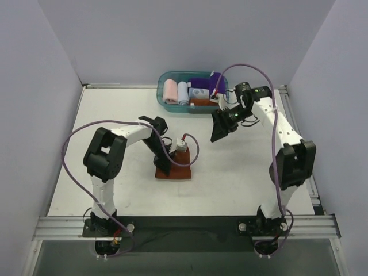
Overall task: Roll the towels
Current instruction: Roll the towel
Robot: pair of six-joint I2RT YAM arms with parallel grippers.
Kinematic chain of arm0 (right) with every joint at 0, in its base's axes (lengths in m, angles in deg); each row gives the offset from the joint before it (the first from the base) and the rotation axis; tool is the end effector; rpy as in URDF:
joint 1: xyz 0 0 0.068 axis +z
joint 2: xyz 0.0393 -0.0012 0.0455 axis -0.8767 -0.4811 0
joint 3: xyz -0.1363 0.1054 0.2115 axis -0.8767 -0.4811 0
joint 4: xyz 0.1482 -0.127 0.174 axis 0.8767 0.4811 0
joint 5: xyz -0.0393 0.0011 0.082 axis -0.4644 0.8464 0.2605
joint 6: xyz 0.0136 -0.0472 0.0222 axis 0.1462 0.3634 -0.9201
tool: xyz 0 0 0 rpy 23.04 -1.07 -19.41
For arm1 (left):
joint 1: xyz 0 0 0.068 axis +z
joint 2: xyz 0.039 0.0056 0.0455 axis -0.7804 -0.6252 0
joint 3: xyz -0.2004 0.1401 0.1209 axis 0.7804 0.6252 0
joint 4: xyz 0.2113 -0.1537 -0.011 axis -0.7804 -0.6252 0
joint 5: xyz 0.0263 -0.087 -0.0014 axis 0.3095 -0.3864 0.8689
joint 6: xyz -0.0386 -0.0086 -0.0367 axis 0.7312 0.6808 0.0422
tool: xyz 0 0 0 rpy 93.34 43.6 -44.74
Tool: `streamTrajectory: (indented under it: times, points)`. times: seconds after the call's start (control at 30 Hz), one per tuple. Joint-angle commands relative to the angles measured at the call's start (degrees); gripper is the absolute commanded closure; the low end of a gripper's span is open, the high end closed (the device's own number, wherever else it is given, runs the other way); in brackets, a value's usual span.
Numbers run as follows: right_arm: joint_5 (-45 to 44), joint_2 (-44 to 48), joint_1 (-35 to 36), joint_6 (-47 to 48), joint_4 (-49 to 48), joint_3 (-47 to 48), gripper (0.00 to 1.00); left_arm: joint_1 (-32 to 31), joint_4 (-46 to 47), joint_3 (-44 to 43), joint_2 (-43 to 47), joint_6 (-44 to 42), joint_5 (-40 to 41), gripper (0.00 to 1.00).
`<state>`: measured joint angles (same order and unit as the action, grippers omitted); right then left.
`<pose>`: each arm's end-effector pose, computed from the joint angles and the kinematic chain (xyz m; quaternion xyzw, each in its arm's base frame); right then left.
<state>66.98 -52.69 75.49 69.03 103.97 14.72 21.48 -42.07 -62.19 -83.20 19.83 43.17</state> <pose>0.3630 0.1200 0.3027 -0.3746 0.8122 0.3910 0.2171 0.2822 -0.1891 0.1598 0.6299 0.6890 -0.3535 0.0595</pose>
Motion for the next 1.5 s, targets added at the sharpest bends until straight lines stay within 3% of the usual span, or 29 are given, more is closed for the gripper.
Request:
streamTrajectory:
  times: [0.0,0.1,0.2,0.3,0.43,0.57,0.77,0.97,1.17,1.2,1.33,1.4,1.47]
  points:
    - [-2.3,8.2,1.4,-1.4,-3.5,-5.1,0.49,4.3,-15.2,-11.2,-11.1,-4.5,-3.8,1.0]
    - [-5.7,13.8,3.4,-0.2,-6.2,-9.8,0.52,7.4,-25.7,-20.7,-20.0,-7.5,-6.6,1.0]
    - [-10.9,17.9,7.4,1.6,-8.7,-13.6,0.53,8.9,-29.8,-26.4,-27.0,-8.5,-7.1,1.0]
    - [-20.7,20.2,16.0,2.5,-14.0,-19.0,0.53,9.8,-32.0,-30.5,-31.2,-8.7,-6.8,1.0]
    - [-32.3,18.2,29.1,3.4,-20.1,-21.3,0.44,9.7,-34.2,-33.8,-34.1,-9.3,-6.2,0.98]
    - [-40.8,14.7,37.3,8.1,-28.8,-24.3,0.37,9.7,-34.9,-35.0,-35.6,-9.6,-5.9,0.97]
    - [-43.1,9.8,41.6,17.8,-45.4,-30.5,0.34,9.7,-35.1,-35.6,-36.6,-8.7,-5.6,0.95]
    - [-41.7,4.3,41.0,22.8,-50.7,-32.1,0.33,9.7,-35.1,-35.4,-37.1,-8.5,-5.4,0.95]
    - [-39.0,-1.5,39.5,24.1,-50.3,-32.4,0.44,9.7,-35.1,-35.6,-37.0,-8.3,-5.6,0.94]
    - [-37.8,-2.2,39.1,24.1,-49.7,-32.1,0.58,9.7,-35.1,-35.5,-36.9,-8.3,-5.7,0.94]
    - [-33.3,-4.3,37.2,21.5,-43.7,-29.6,0.9,10.8,-34.1,-34.8,-35.1,-8.2,-7.7,0.8]
    - [-30.4,-3.8,36.8,19.4,-39.2,-28.6,1.0,11.8,-32.9,-34.2,-32.7,-8.2,-10.7,0.68]
    - [-28.6,-2.8,36.8,17.4,-34.5,-27.9,1.0,13.6,-31.9,-34.6,-31.1,-7.5,-13.5,0.6]
